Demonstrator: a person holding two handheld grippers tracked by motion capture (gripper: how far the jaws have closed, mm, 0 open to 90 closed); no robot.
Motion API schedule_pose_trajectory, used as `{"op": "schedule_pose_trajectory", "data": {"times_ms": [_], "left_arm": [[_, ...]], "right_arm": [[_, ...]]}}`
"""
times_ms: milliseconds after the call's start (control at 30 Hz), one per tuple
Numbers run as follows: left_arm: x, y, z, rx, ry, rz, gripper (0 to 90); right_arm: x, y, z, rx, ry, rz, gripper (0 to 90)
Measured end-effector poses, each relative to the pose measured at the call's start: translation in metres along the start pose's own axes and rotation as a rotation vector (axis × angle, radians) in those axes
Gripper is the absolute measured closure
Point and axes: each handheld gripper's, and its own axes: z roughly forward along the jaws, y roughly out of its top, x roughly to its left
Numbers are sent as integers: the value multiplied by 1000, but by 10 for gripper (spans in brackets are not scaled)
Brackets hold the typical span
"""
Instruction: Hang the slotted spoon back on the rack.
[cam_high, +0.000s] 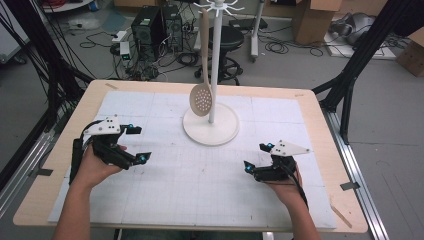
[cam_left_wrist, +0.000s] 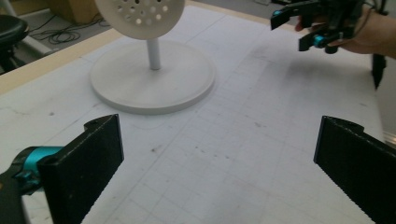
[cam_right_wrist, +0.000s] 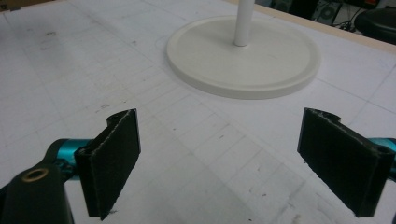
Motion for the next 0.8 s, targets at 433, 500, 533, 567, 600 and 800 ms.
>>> {"op": "schedule_pose_trajectory", "data": {"times_ms": [433, 500, 533, 567, 600, 800], "left_arm": [[-4, -4, -8, -40, -6, 7, 16], [-2, -5, -7, -44, 2, 7, 16], [-1, -7, -7, -41, 4, 6, 17], [0, -8, -6, -37, 5, 5, 16], [0, -9, -5, -35, 7, 2, 17], [2, -13, -6, -32, 4, -12, 17]], "right_arm": [[-1, 0, -1, -9, 7, 2, 125], [-1, -1, -2, -6, 7, 6, 125], [-2, 0, -2, -10, 5, 3, 125], [-2, 0, -2, -11, 5, 7, 125], [-3, -1, -3, -10, -1, 4, 125], [-4, -1, -6, -16, -10, 17, 125]]}}
